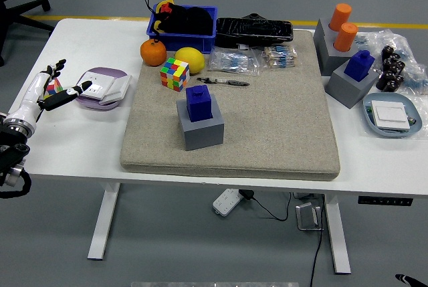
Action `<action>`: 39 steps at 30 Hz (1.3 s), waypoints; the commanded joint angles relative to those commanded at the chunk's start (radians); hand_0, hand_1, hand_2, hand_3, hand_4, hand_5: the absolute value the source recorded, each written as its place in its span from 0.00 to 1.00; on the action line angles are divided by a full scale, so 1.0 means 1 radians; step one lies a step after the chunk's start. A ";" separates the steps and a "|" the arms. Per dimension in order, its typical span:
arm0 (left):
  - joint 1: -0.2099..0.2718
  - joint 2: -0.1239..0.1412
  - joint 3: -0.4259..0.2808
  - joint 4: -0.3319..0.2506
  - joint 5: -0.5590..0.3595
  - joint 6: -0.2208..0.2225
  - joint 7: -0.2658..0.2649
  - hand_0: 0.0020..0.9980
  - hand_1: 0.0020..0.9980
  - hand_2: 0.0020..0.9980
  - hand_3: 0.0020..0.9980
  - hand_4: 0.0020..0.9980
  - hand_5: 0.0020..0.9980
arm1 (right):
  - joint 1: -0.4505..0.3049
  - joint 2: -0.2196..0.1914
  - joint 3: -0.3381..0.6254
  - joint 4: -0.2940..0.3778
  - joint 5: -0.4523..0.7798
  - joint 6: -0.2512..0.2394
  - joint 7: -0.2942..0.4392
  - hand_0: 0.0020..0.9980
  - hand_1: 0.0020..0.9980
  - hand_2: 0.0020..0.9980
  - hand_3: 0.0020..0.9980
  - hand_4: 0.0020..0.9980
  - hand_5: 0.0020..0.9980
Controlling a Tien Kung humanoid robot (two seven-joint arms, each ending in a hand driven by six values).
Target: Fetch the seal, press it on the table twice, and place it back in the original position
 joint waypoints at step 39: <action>-0.006 0.013 -0.019 -0.023 0.004 0.020 -0.017 0.93 0.85 0.86 0.85 0.91 0.42 | 0.006 -0.005 -0.007 -0.001 -0.002 -0.001 -0.002 0.85 0.77 0.71 0.74 0.79 0.56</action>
